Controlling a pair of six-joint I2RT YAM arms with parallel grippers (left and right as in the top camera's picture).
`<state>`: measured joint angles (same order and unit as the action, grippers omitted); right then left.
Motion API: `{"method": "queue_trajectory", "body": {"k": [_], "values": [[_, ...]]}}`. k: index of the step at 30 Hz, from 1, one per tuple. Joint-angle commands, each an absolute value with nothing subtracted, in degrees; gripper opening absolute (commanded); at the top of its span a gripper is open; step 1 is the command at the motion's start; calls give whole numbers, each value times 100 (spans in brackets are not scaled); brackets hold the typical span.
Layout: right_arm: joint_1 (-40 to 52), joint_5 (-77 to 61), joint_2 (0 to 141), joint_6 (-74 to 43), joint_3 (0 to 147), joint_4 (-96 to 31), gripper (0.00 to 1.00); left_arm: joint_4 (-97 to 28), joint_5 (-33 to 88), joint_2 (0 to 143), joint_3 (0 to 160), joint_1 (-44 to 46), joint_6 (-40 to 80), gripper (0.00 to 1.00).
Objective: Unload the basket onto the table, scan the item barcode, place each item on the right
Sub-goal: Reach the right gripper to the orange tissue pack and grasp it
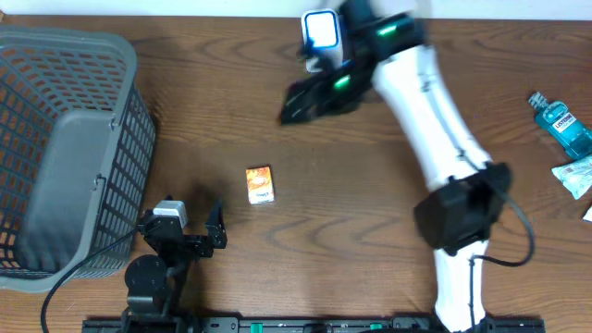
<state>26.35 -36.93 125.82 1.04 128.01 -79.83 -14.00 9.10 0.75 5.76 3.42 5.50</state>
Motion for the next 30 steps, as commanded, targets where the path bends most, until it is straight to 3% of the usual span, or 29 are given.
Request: {"method": "queue_trajectory", "body": {"k": [1,13,19,30], "values": [[3218,-2888,12742,257,12346,-7706,94,-1577,987,64,493,333,454,98],[3872,-2689,12774,207,11179,-6702,72,-1577,985,64,493,333,454,98],[3907,-2366,12774,-644,10462,-5977,62,-1577,987,64,493,333,454,98],[4012,-2259,12774,-1234,9738,-4993,64,-1577,985,64,493,333,454,98]]}}
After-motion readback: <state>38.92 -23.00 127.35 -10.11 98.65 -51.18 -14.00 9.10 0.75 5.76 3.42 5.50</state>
